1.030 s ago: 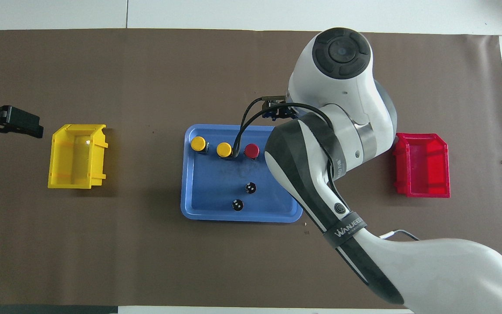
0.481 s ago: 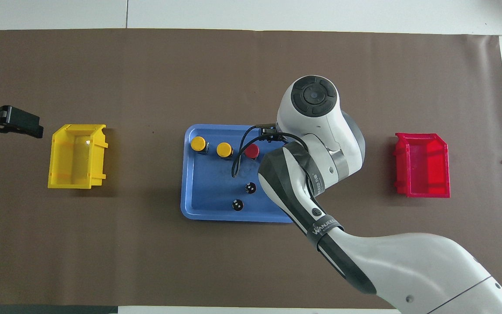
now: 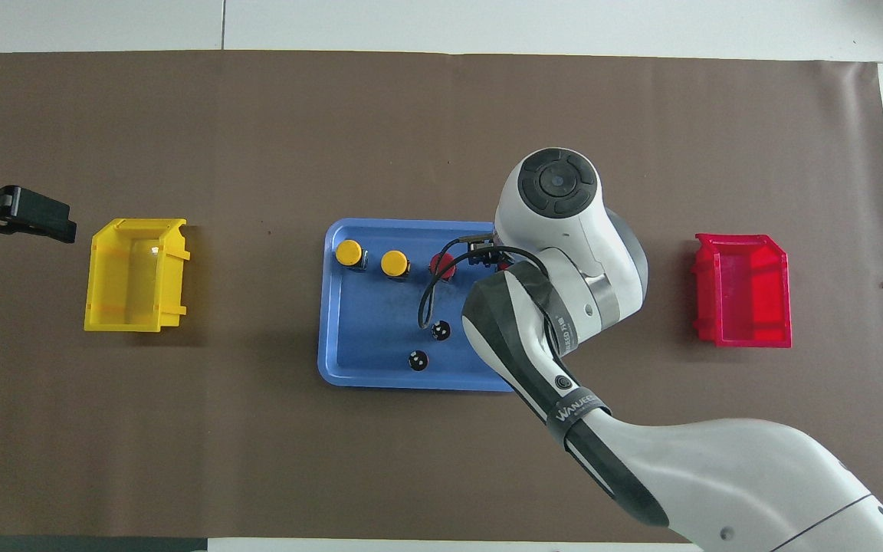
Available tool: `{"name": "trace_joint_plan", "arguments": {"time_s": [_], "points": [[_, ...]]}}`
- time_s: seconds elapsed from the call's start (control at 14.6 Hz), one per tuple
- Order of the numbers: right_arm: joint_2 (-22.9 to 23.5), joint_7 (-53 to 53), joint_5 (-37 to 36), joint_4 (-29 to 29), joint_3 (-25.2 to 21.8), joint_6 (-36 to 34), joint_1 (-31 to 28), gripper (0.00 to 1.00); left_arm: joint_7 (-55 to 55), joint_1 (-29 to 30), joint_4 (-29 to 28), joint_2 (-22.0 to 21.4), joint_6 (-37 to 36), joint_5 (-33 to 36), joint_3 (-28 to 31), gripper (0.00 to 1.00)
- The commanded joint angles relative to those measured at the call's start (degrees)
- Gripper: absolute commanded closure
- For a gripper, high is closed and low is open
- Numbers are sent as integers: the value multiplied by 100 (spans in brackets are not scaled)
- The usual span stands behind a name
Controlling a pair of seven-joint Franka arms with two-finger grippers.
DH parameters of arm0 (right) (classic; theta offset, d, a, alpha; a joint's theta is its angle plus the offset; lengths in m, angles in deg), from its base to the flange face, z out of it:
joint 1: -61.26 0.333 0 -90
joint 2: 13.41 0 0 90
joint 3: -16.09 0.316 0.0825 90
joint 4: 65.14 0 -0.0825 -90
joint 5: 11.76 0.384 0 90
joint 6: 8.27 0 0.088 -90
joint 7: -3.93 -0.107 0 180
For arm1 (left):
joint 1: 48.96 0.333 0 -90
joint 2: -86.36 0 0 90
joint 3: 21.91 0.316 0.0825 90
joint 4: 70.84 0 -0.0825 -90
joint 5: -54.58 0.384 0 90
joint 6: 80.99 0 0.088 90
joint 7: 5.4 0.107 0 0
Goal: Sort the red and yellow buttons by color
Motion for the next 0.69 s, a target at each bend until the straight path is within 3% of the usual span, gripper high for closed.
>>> {"name": "trace_joint_plan", "arguments": {"time_s": [0.0, 0.14, 0.27, 0.41, 0.48, 0.62], "points": [[-205, 237, 48, -285, 13, 30, -45, 43, -46, 9, -166, -166, -46, 126, -19, 0], [-196, 255, 91, -189, 13, -14, -80, 65, -46, 9, -166, -166, -46, 126, -19, 0], [-144, 246, 109, 283, 13, -477, -98, 85, -46, 9, -166, -166, -46, 135, -11, 0], [-108, 438, 109, 1152, 13, -1469, -299, 87, -37, 9, -166, -166, -46, 126, -19, 0], [-212, 840, 118, 1295, 13, -1813, -535, 87, -46, 9, -166, -166, -46, 126, -19, 0], [-808, 1754, 127, 1044, 5, -2384, -1228, 87, -46, 9, -166, -175, -54, 126, -19, 0]]}}
